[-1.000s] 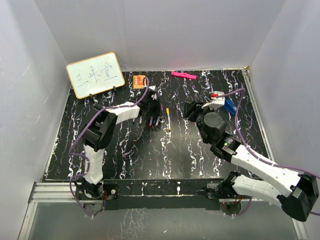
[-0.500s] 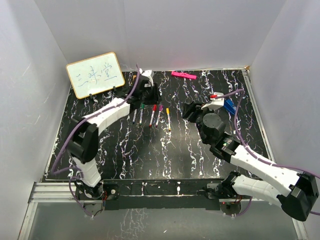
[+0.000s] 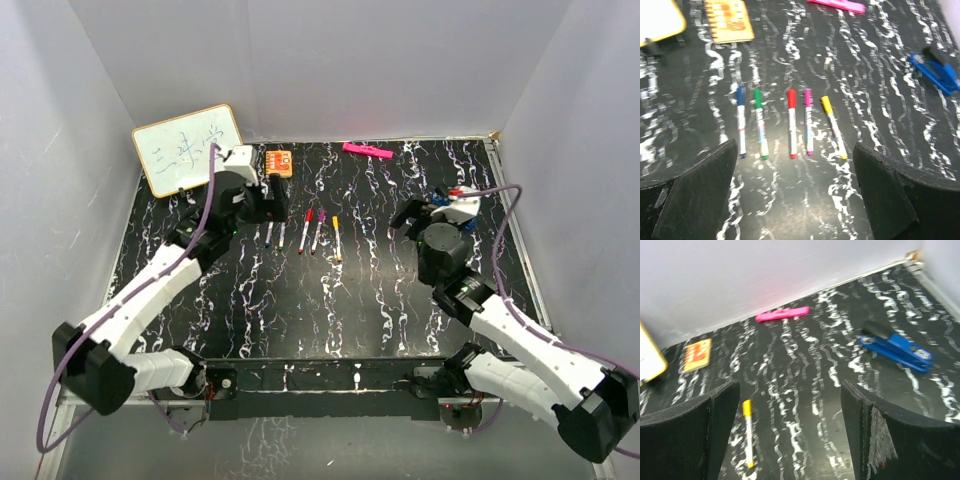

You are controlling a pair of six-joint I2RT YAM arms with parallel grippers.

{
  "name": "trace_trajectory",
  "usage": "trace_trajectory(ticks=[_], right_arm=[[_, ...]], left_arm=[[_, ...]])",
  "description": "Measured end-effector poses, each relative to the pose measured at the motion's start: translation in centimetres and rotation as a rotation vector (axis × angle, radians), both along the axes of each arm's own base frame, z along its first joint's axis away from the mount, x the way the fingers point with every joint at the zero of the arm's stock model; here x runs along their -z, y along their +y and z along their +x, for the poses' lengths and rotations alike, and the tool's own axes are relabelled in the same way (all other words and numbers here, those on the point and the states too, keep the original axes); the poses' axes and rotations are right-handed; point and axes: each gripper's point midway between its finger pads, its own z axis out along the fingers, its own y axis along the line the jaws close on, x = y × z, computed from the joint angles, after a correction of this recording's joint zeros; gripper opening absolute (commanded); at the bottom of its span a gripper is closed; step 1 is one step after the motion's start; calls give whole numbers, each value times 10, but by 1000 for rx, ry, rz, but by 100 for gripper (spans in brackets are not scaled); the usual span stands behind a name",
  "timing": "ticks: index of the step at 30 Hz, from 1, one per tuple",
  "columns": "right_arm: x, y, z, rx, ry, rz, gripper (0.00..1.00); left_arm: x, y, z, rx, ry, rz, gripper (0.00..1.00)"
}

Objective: Insert the pens into the pen caps

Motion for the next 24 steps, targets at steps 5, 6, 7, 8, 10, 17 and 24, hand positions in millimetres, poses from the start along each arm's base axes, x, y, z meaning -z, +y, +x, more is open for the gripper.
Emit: trace_trajectory(ticks=[5, 6, 7, 8, 10, 17, 24], right_arm=[[5, -60, 5, 147, 22, 6, 81], [7, -71, 7, 171, 29, 11, 81], [9, -81, 8, 191, 38, 18, 81], [12, -88, 9, 206, 48, 20, 81], [20, -100, 11, 230, 76, 28, 81], [42, -122, 15, 250, 145, 64, 82], [42, -120, 11, 219, 146, 78, 85]], left_arm=[[-15, 50, -11, -121, -39, 56, 99], [-17, 62, -12, -153, -37, 67, 99], [-17, 70, -11, -175, -36, 71, 99], [-16, 82, -10, -205, -27, 80, 99], [-10, 103, -10, -256, 0, 96, 99], [26, 163, -18, -384, 155, 91, 99], [35, 167, -35, -404, 188, 58, 99]])
